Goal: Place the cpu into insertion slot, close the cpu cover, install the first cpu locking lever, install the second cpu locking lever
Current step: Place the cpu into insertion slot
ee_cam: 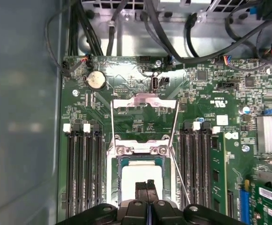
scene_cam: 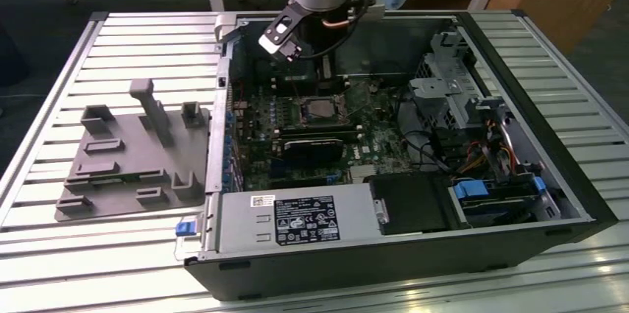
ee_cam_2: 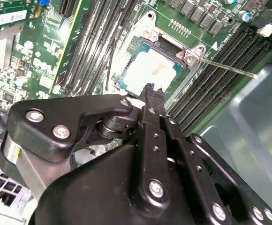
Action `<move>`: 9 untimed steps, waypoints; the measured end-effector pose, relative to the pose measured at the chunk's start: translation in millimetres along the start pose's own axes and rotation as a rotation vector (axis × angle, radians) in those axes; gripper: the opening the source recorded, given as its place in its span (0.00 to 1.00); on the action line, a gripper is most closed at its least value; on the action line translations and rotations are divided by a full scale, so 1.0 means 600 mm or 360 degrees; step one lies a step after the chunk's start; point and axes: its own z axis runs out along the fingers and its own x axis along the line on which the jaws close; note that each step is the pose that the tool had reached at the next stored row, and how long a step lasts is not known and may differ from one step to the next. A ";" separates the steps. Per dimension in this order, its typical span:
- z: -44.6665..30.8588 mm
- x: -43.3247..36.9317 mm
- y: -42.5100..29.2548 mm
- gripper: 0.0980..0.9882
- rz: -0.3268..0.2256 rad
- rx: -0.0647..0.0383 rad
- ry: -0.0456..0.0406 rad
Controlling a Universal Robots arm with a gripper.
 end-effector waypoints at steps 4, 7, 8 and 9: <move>-0.016 0.000 0.001 0.00 0.0000 -0.0002 0.0000; -0.026 -0.001 0.002 0.00 0.0000 -0.0004 0.0000; -0.028 -0.001 0.003 0.00 0.0000 -0.0005 0.0000; -0.029 -0.001 0.003 0.00 0.0000 -0.0006 0.0000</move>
